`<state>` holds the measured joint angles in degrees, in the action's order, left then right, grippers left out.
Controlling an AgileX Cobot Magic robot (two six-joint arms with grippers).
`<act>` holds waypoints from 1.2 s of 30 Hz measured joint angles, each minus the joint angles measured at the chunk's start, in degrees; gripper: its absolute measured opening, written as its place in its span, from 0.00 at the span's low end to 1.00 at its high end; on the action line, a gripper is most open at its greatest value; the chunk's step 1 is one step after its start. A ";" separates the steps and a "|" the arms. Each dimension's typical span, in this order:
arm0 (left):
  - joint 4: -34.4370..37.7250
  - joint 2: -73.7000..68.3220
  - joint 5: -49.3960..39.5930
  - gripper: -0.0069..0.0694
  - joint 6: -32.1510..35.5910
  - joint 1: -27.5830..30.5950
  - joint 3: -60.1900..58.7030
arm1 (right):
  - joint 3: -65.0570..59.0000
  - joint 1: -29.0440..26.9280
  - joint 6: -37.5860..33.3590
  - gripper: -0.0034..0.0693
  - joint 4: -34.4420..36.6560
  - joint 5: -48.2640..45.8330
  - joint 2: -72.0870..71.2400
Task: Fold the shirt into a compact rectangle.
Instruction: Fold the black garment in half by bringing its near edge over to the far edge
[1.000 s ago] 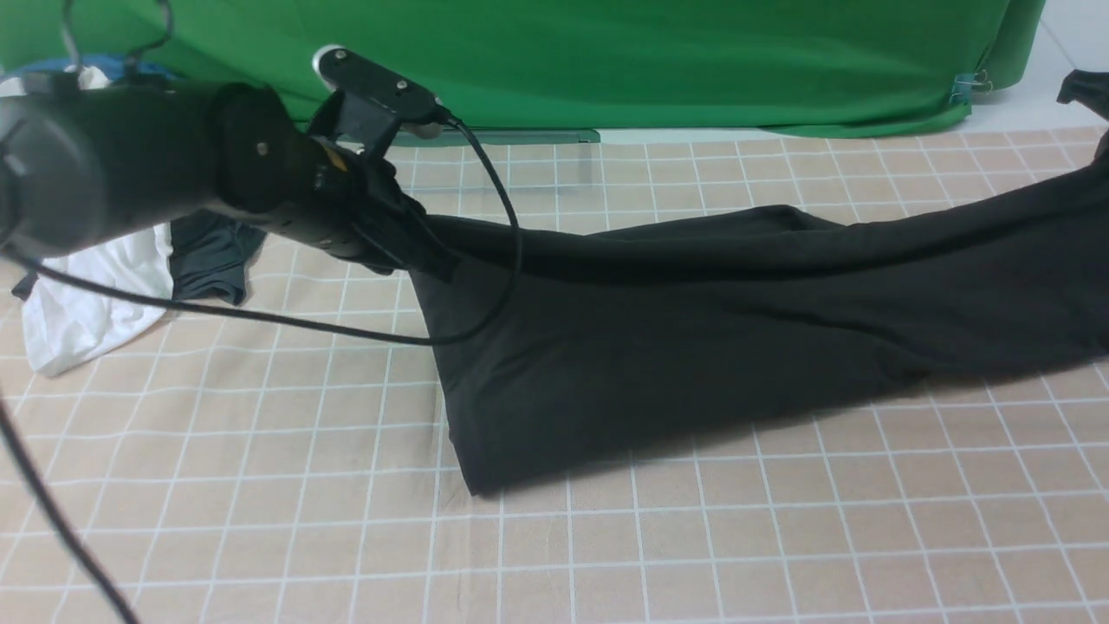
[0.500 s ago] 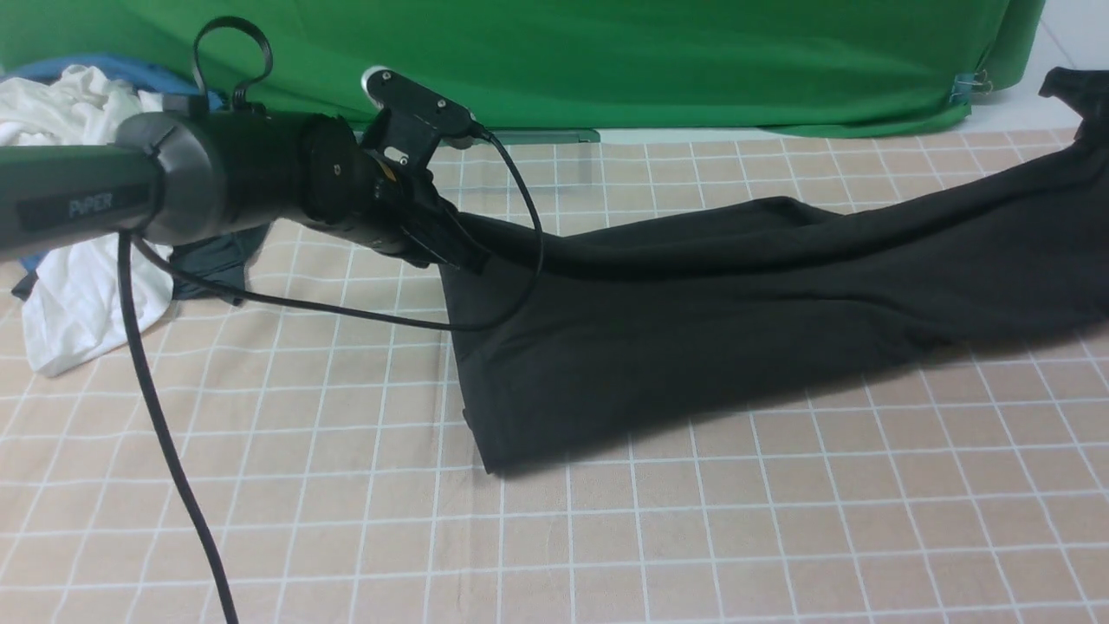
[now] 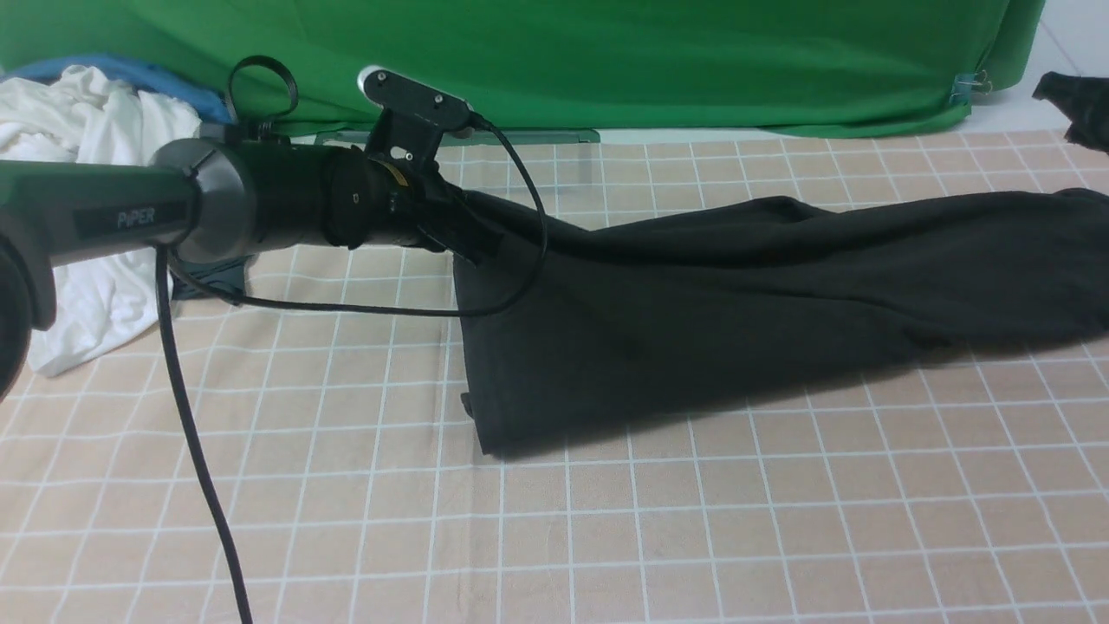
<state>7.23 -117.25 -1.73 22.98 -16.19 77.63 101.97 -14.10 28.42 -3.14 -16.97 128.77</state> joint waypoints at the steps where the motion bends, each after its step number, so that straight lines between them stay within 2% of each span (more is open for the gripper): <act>1: 0.07 -0.06 0.75 0.13 -0.05 0.00 0.00 | 0.00 -0.08 0.74 0.26 0.00 0.62 0.00; 6: 0.06 -0.39 2.89 0.13 -0.70 0.00 0.00 | 0.00 -0.45 2.13 0.30 -0.02 2.20 0.38; 11: 0.53 -3.20 3.65 0.20 -6.99 0.17 0.64 | 0.00 -0.45 1.97 0.36 -0.02 0.17 0.97; 13: 0.89 -4.07 -1.77 0.29 -12.37 0.82 2.16 | 0.00 -0.45 -0.21 0.37 -0.02 -2.32 0.92; 14: 0.87 -4.07 -2.46 0.30 -12.85 0.89 2.36 | 0.00 -0.45 -0.47 0.37 -0.02 -2.51 0.92; 15: 0.99 -4.18 -8.71 0.39 -16.31 1.53 4.50 | 0.00 -0.49 -2.06 0.37 -0.02 -3.90 0.85; 16: 1.07 -4.10 -12.96 0.43 -18.37 2.03 6.17 | 0.00 -0.56 -3.28 0.37 -0.02 -4.88 0.62; 19: 1.13 -2.69 -24.51 0.61 -21.95 2.95 12.02 | 0.93 -1.03 -7.56 0.37 -0.02 -8.98 -0.50; 20: 1.13 -2.04 -27.68 0.64 -22.62 3.07 13.96 | 1.75 -1.20 -9.14 0.37 -0.02 -10.72 -0.77; 22: 1.28 0.35 -36.83 0.75 -24.70 3.13 20.20 | 5.97 -1.86 -14.96 0.36 -0.02 -17.17 -1.38; 26: 1.60 3.31 -45.33 0.79 -27.46 3.13 26.55 | 13.88 -3.06 -24.13 0.25 0.03 -28.64 -1.55; 27: 1.60 4.35 -49.72 0.80 -28.45 3.13 28.87 | 17.04 -3.70 -27.75 0.17 0.37 -33.90 -1.71; 29: 1.60 5.87 -54.24 0.80 -29.10 3.13 31.11 | 22.60 -5.59 -31.91 0.10 1.96 -41.17 -1.40; 33: 1.60 6.19 -56.57 0.80 -29.66 3.13 31.84 | 27.23 -9.20 -37.24 0.08 4.16 -50.48 0.73; 36: 2.06 6.14 -57.12 0.80 -29.86 3.18 31.84 | 26.79 -11.73 -39.27 0.09 4.54 -52.06 3.01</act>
<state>9.29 -111.12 -58.85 -6.88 -13.01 109.47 128.76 -25.83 -10.85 1.40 -69.04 131.78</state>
